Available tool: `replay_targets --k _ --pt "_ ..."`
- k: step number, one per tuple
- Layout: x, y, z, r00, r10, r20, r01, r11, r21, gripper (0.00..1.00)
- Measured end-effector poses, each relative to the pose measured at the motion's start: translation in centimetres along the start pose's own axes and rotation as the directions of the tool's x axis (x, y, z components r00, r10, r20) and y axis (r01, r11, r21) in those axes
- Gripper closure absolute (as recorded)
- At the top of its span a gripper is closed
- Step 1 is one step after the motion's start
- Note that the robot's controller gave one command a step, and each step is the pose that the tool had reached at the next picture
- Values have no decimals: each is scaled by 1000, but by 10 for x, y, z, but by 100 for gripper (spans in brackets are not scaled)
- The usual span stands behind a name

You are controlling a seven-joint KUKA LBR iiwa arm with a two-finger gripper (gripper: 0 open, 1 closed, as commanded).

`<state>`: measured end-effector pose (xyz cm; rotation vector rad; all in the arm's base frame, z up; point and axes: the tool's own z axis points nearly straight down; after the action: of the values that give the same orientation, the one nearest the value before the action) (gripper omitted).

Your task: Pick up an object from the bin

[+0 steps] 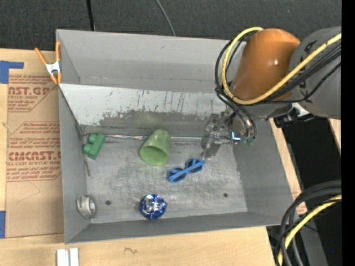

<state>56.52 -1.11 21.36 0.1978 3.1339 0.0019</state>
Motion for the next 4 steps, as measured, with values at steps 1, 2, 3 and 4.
replay_targets --k 1,2,3,4 --pt "0 -1 0 1000 0 1 0 1000 1 0" --pt "30 52 137 921 -390 -1 390 921 -1 0" --pt "29 51 135 922 -388 0 388 922 0 100" --pt "29 51 135 922 -388 0 388 922 0 0"
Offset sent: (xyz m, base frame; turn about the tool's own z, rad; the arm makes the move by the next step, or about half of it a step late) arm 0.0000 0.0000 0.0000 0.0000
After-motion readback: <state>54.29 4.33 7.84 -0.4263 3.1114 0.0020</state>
